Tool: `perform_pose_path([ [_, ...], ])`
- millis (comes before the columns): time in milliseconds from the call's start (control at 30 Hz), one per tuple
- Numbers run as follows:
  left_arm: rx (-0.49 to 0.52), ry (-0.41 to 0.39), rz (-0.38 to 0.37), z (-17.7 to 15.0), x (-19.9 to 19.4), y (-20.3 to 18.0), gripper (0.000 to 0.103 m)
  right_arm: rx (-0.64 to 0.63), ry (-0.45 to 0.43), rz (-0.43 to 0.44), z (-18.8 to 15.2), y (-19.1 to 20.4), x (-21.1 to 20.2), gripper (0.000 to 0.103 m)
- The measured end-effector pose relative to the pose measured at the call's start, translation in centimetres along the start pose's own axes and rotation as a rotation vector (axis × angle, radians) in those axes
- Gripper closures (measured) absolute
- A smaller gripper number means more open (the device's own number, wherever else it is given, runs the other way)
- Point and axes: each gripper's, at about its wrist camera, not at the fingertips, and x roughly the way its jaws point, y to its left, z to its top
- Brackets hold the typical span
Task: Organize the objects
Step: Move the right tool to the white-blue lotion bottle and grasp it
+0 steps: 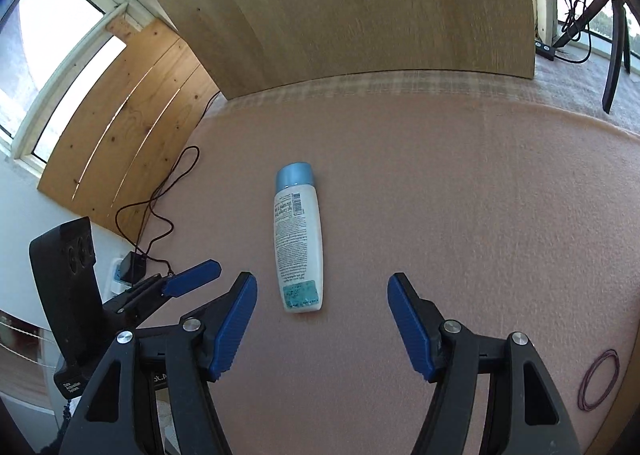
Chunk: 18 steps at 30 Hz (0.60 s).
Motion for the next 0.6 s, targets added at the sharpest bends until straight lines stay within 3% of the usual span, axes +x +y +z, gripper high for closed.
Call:
perform_pose_path([
  [333, -0.023, 0.034, -0.047, 1.6, 3.2, 0.0, 0.031, 0.025, 0.098, 0.039, 3.2, 0.0, 6.2, 0.039],
  [600, -0.079, 0.044, -0.087, 2.1, 4.9, 1.8, 0.031, 0.028, 0.140, 0.068, 3.9, 0.2, 8.4, 0.039],
])
